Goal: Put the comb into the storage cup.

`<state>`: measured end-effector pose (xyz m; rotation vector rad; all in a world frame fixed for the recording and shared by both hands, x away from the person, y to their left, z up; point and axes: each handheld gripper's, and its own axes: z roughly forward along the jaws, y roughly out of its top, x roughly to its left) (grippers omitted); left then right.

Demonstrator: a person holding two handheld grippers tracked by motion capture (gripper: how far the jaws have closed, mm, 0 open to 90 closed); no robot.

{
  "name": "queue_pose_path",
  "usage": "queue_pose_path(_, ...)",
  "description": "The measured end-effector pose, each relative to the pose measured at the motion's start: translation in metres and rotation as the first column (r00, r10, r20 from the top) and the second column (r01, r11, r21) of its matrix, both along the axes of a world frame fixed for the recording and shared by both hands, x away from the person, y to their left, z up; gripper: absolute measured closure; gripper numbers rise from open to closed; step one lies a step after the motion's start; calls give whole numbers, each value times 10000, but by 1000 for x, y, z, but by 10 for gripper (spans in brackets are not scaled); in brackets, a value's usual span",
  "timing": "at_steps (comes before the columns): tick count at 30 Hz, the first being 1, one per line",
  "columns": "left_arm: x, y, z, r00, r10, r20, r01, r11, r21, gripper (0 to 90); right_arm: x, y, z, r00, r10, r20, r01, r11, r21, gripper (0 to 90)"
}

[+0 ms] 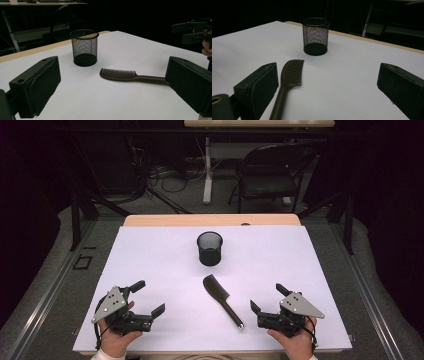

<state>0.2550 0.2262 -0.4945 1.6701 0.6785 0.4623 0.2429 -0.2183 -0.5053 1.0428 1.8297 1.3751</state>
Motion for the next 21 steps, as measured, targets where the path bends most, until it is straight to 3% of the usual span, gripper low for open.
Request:
queue_pose_path(7,3,-2,-1,9998,-117,-156,119,9999,104,3,0,1,-3,9994,-79,-333,78,10000,-40,81)
queue_pose_path(14,2,1,-4,9992,142,-378,-134,9997,189,3,3,1,-2,9993,-82,-378,81,10000,-23,99)
queue_pose_path(18,1,2,-4,9991,202,-383,-195,9996,185,3,5,3,-4,9970,139,-761,-145,9999,-73,121)
queue_pose_path(21,-2,4,-2,9991,301,-287,-296,9994,161,3,5,5,-5,9967,135,-805,-151,9997,-201,145)
